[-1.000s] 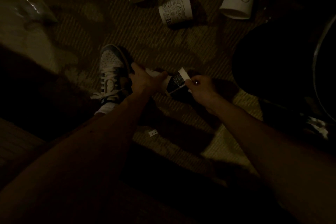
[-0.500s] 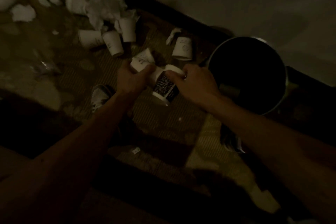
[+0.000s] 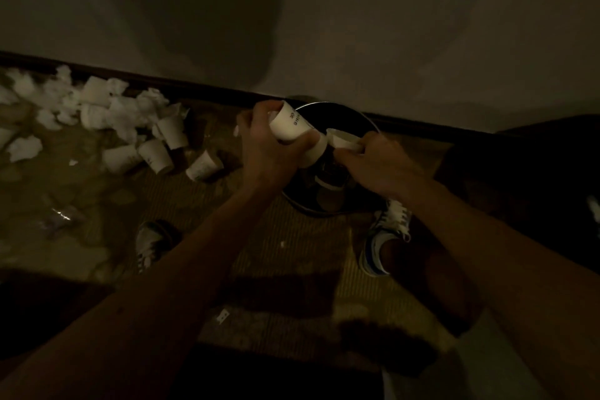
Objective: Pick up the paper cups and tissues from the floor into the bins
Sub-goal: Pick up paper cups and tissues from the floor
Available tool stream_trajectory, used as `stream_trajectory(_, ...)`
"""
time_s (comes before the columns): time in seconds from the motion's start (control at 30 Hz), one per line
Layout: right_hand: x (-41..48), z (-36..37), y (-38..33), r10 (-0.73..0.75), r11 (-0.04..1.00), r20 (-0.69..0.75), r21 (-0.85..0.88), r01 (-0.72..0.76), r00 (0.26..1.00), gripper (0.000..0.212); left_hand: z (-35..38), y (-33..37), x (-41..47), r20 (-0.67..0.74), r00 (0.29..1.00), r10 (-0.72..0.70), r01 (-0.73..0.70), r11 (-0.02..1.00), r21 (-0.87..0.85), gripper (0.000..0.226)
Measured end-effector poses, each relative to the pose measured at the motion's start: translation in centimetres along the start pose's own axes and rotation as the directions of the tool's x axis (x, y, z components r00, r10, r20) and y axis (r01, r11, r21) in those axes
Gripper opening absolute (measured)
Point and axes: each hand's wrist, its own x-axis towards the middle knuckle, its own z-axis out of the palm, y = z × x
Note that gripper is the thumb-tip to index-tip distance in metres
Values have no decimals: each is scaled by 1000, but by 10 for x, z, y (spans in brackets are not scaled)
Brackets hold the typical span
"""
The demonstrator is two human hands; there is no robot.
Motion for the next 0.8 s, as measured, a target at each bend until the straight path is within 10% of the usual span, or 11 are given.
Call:
stream_trajectory(0.37, 31, 13, 26, 51, 967, 411, 207, -148, 910, 34, 61, -40, 15, 354, 926, -130, -46, 893, 448, 58)
stream_trajectory(0.8, -53, 47, -68, -53, 998, 165, 23, 50, 985, 13, -137, 5, 5, 446, 895, 11, -149, 949, 276, 16)
